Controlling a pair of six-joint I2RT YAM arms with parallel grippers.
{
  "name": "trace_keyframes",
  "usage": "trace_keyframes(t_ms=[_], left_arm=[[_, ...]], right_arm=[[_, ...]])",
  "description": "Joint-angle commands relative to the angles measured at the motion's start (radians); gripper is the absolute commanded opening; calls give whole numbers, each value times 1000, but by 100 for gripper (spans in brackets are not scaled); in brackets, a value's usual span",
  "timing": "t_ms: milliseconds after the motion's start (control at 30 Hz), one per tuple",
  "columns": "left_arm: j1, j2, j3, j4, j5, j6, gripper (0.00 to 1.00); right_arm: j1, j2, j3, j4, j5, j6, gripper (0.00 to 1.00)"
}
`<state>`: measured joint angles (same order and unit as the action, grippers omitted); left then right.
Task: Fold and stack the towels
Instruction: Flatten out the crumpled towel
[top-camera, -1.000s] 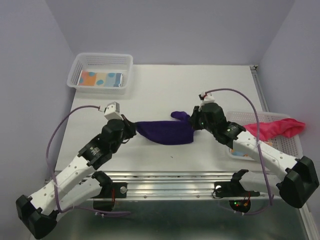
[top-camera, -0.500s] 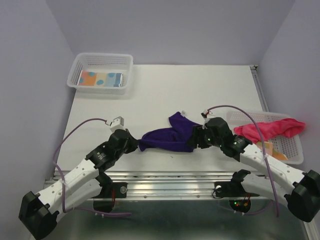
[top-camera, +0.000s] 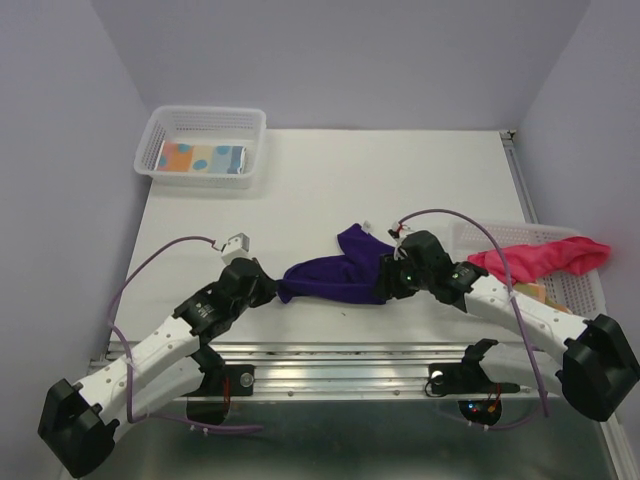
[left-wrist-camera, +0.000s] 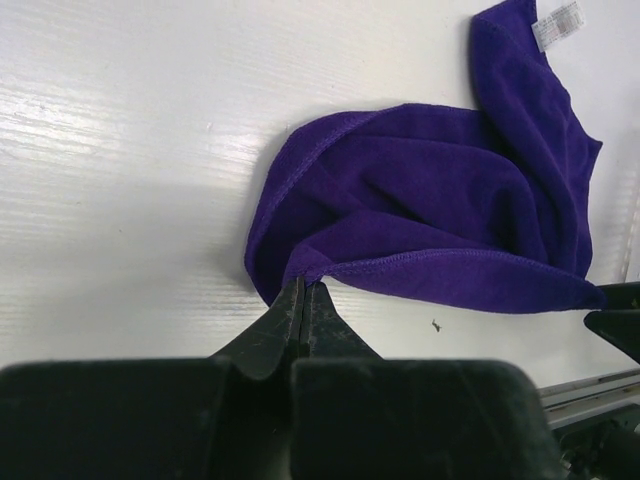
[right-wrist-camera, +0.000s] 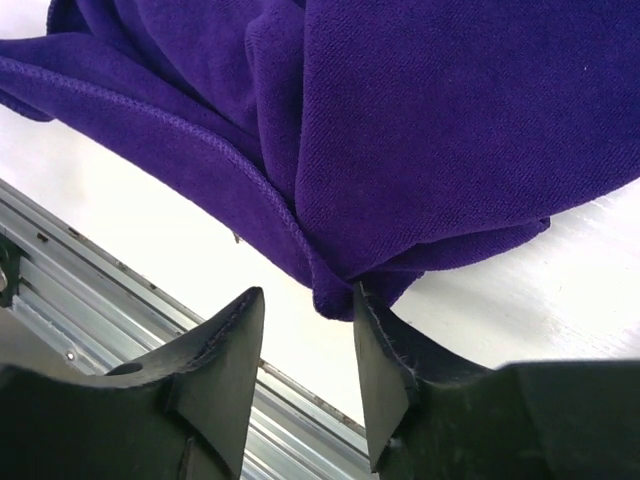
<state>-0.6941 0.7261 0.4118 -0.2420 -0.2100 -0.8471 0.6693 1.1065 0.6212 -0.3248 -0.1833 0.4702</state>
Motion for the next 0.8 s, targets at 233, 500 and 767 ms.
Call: trace_keyframes(t_ms=[233, 500, 767], left_arm=[[-1, -2, 38, 12, -8, -1, 0], [-1, -51, 94, 20, -2, 31, 0], [-1, -59, 483, 82, -113, 213, 0]], right_arm=[[7, 39, 58, 13, 93, -10, 19], [7, -97, 173, -89, 133, -24, 1], [7, -165, 512, -105, 283, -84, 1]])
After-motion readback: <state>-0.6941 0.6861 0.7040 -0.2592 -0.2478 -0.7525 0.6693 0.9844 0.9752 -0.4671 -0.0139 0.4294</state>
